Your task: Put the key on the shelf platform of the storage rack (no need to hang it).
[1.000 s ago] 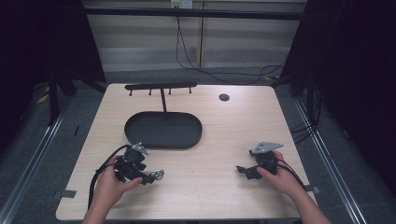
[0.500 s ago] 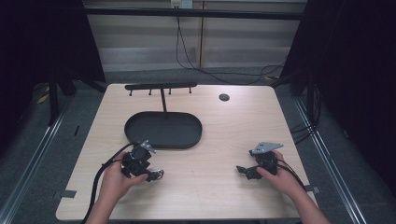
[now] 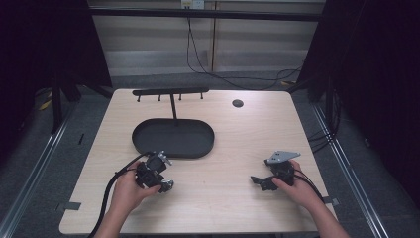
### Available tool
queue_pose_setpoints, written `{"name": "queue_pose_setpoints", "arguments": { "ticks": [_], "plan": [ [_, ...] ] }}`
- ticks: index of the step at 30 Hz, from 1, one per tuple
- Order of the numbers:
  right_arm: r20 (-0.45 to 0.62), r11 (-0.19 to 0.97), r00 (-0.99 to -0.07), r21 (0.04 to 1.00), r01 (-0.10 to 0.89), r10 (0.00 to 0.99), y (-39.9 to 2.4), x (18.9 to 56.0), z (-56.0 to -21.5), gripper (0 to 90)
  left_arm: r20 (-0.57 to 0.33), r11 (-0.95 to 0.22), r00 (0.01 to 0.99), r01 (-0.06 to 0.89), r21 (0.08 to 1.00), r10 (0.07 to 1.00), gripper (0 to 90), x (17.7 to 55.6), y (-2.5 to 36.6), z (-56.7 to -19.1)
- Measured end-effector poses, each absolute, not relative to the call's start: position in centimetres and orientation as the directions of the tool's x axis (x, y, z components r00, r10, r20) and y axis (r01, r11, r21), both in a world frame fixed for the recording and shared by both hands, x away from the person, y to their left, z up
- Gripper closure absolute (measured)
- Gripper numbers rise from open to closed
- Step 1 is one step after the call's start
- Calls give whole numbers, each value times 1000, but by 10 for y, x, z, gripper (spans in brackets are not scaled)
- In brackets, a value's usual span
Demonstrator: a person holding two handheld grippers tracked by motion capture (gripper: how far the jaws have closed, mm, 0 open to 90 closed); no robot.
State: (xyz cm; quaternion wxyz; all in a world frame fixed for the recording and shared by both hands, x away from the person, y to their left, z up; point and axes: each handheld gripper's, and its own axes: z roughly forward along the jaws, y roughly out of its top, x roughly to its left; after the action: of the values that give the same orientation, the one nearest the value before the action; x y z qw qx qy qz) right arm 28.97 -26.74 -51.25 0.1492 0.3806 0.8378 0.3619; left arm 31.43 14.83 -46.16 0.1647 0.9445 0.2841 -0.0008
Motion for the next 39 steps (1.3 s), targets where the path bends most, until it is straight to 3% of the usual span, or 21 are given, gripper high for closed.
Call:
{"name": "queue_pose_setpoints", "arguments": {
  "ticks": [16,33,34,39],
  "plan": [
    [25,449,-666,720,530,746,-267,290,-513,113,-92,-812,844,535,234,529,703,316,139,-466],
    [25,448,-665,720,530,746,-267,290,-512,113,-117,-802,833,553,225,541,751,317,141,-460],
    [25,448,-665,720,530,746,-267,290,-512,113,-123,-803,837,547,238,534,859,317,143,-458],
    [25,448,-665,720,530,747,-267,290,-512,113,-131,-802,833,553,226,537,854,317,145,-456]
  ]
}}
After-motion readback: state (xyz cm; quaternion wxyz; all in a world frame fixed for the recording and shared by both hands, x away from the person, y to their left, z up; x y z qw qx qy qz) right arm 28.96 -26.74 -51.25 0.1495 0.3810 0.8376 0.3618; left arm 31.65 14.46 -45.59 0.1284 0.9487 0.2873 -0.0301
